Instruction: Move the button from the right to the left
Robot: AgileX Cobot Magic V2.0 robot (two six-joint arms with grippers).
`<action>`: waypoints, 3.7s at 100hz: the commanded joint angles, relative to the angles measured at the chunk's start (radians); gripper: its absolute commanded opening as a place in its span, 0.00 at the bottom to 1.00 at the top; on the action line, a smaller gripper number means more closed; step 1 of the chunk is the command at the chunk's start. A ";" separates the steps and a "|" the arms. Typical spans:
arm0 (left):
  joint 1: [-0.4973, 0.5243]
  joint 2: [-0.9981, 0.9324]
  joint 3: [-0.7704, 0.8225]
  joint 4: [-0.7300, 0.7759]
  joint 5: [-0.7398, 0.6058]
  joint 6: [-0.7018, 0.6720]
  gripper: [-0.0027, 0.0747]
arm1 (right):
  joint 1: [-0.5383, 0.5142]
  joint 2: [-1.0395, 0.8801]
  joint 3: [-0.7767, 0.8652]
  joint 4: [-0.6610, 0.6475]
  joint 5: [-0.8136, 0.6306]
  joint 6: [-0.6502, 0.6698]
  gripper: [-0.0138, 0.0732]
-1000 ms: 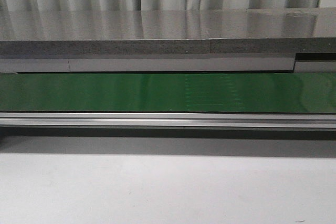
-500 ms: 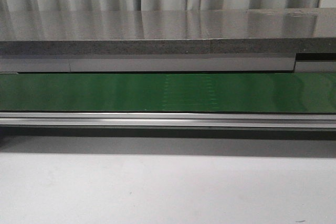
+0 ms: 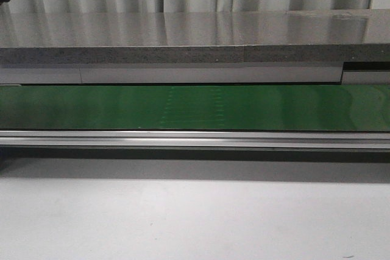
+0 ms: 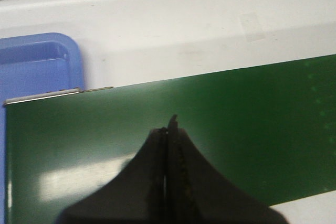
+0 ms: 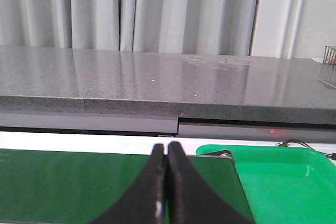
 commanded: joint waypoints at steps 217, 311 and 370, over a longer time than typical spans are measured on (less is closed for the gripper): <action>-0.051 -1.297 1.185 0.190 -0.781 -0.236 0.01 | 0.000 -0.005 -0.025 -0.006 -0.085 -0.001 0.08; 0.049 -1.540 1.391 0.178 -0.835 -0.236 0.01 | 0.000 -0.003 -0.025 -0.006 -0.084 -0.001 0.08; 0.049 -1.540 1.391 0.178 -0.835 -0.236 0.01 | 0.000 -0.003 -0.021 -0.006 -0.089 -0.001 0.08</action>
